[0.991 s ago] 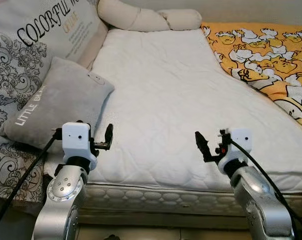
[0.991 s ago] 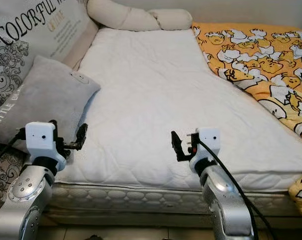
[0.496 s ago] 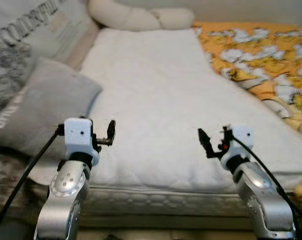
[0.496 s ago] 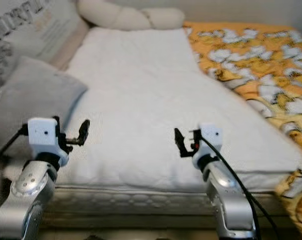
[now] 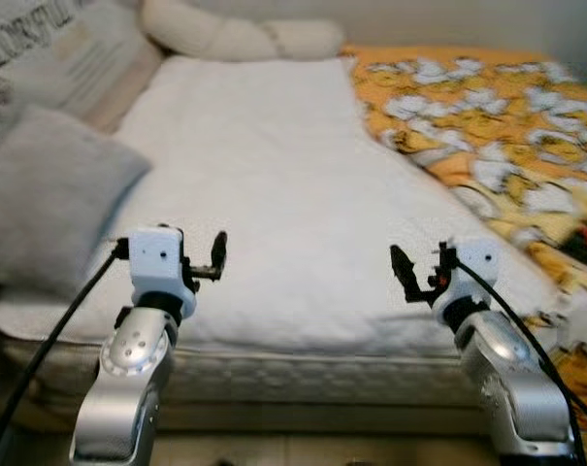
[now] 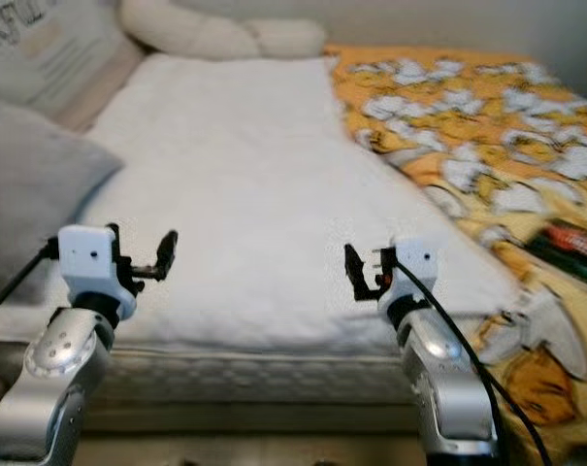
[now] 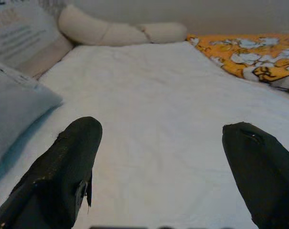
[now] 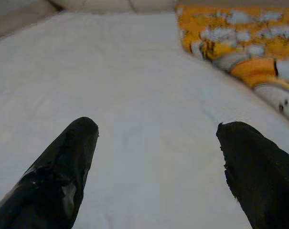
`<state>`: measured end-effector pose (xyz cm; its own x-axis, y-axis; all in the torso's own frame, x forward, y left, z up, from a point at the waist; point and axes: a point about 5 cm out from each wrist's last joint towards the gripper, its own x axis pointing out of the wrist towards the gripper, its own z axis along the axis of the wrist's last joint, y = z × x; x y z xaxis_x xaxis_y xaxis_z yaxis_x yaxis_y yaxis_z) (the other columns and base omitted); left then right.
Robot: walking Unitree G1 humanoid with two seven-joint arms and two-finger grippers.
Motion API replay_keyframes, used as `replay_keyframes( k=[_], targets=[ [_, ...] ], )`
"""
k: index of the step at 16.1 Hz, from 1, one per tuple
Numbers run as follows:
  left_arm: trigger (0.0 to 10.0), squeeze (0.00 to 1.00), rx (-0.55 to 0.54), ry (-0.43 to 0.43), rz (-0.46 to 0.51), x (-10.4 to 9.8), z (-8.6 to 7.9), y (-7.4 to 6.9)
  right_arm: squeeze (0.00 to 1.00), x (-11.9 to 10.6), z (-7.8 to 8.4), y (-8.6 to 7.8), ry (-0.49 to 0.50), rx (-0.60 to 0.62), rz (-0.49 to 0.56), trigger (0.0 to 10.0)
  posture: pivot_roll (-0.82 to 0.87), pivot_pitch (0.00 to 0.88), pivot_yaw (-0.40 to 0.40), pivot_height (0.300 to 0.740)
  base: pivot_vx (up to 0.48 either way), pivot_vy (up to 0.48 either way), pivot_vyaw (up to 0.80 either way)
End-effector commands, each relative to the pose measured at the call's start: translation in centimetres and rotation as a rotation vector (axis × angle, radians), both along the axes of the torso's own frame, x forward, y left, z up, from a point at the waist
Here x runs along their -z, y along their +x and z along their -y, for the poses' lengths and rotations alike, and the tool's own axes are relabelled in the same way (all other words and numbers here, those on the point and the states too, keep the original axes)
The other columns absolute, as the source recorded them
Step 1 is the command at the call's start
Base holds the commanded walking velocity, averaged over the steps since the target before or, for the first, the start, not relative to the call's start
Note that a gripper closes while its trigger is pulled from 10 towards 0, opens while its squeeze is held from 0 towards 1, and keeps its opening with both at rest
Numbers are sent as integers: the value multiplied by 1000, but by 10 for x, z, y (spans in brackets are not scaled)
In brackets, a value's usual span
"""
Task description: Clean up the room
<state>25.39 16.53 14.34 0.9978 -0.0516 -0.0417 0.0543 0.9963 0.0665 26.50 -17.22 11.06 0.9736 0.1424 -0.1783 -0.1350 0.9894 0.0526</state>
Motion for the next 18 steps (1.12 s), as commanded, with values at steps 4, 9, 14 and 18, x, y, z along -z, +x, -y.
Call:
replay_keyframes(
  k=[4,9,14,18],
  targets=[
    [10000,1000,-7,9,-19,3,-2,-1,0,-4,-1,3,8,5,11,10000,-80,53,0,740,0,-480,600],
    [10000,1000,-18,9,-27,6,-5,-1,0,-2,2,4,14,29,1,10000,-85,40,-2,740,0,-480,0],
    [10000,1000,-20,9,-24,7,-5,-1,0,0,-1,3,9,4,-3,10000,-83,24,-5,740,0,-480,0],
    [10000,1000,-18,6,-24,8,-4,1,0,0,-1,3,15,12,-7,10000,-84,20,4,740,0,-480,0]
  ],
)
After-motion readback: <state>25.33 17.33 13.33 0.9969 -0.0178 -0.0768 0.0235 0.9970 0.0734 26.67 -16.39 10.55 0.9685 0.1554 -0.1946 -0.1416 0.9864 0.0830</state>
